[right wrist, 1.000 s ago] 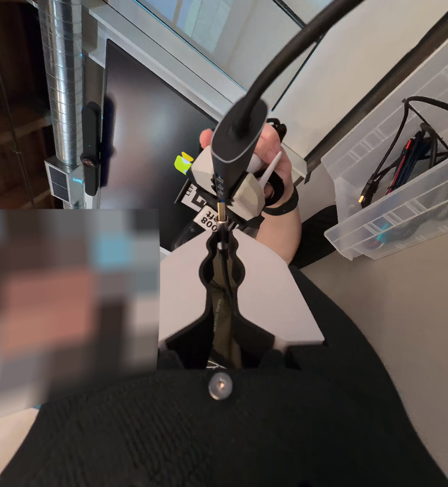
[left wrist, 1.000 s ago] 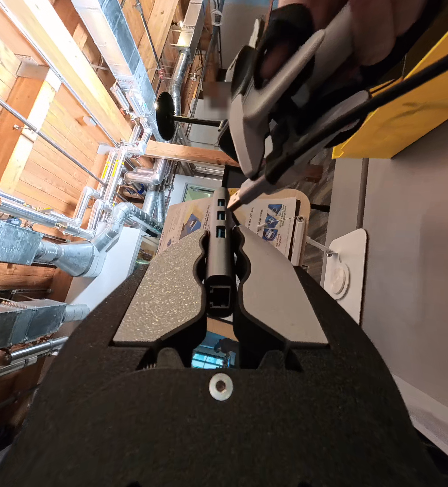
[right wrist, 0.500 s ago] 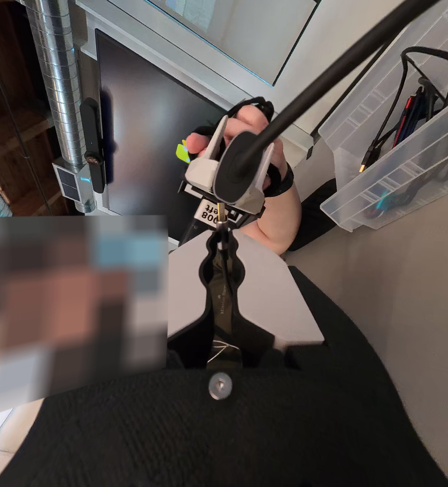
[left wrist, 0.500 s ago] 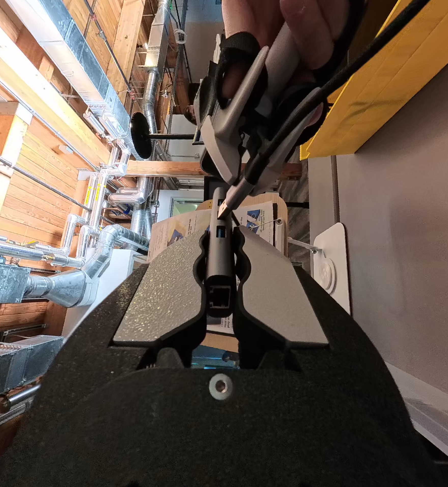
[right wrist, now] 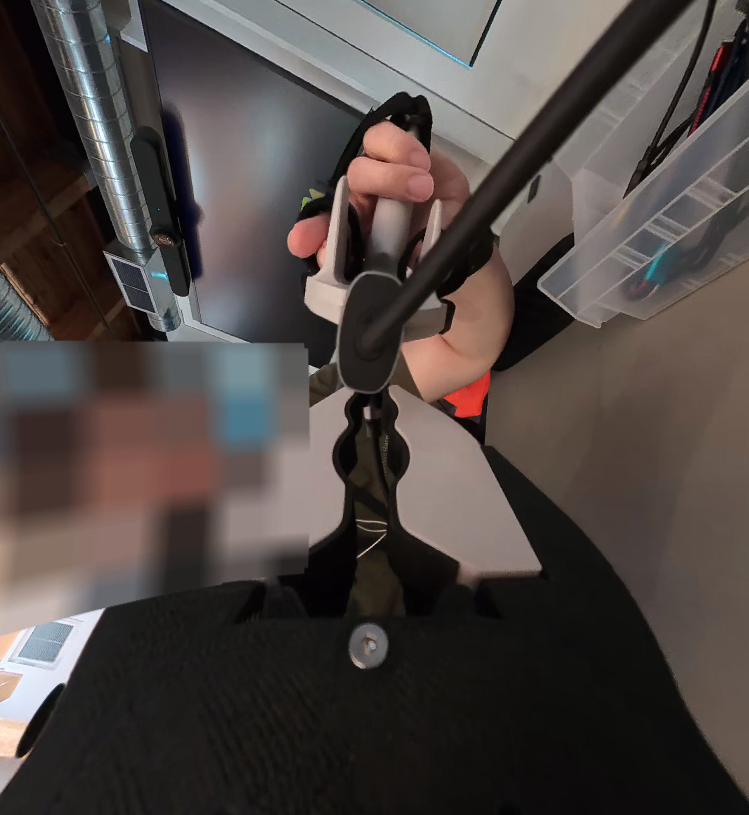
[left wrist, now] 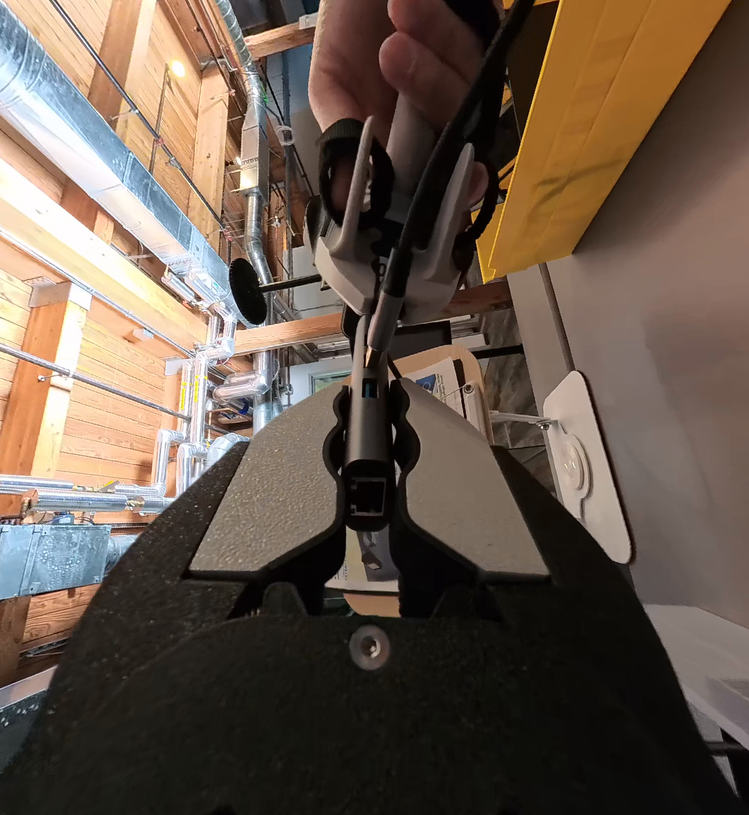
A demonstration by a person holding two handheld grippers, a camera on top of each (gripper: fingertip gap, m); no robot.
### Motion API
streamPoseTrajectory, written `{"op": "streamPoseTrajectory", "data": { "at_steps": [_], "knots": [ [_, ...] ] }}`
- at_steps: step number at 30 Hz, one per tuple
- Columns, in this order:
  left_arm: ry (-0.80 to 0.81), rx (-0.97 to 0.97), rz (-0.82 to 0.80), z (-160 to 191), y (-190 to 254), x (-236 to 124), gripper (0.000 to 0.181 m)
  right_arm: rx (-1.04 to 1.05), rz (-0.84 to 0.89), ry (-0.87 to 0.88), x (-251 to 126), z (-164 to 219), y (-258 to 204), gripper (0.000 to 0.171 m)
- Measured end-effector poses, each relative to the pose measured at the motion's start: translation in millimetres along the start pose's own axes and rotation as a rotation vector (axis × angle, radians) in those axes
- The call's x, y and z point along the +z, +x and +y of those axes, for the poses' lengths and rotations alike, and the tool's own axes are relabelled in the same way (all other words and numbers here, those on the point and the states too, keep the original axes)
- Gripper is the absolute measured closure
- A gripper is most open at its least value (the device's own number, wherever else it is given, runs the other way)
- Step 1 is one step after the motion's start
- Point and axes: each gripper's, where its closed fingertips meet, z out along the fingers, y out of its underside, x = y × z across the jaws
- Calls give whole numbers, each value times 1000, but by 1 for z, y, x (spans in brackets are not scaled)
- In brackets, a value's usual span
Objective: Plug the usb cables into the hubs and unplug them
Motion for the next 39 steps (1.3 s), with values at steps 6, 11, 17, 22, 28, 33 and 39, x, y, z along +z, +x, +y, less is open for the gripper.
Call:
{"op": "streamPoseTrajectory", "data": {
  "at_steps": [6, 11, 17, 22, 28, 33, 39],
  "knots": [
    [28, -32, 10, -9, 1, 1, 164, 5, -22, -47, -2, 8, -2, 163],
    [-34, -117, -24, 2, -4, 7, 165, -7, -22, 38, -7, -5, -6, 163],
    [-68, -243, -11, 11, -2, 12, 165, 17, -52, 98, -11, -15, -6, 162],
    [-60, -340, 1, 13, 1, 15, 164, -3, -42, 113, -15, -16, -5, 161],
    [-50, -435, -5, 15, -3, 15, 164, -66, 31, 132, -19, -20, -7, 153],
    [-27, -542, -33, 17, -13, 13, 164, -211, 81, 206, -28, -31, -21, 152],
    [-27, -675, -59, 33, -29, 4, 164, -588, 384, 431, -57, -64, -21, 165]
  ]
}}
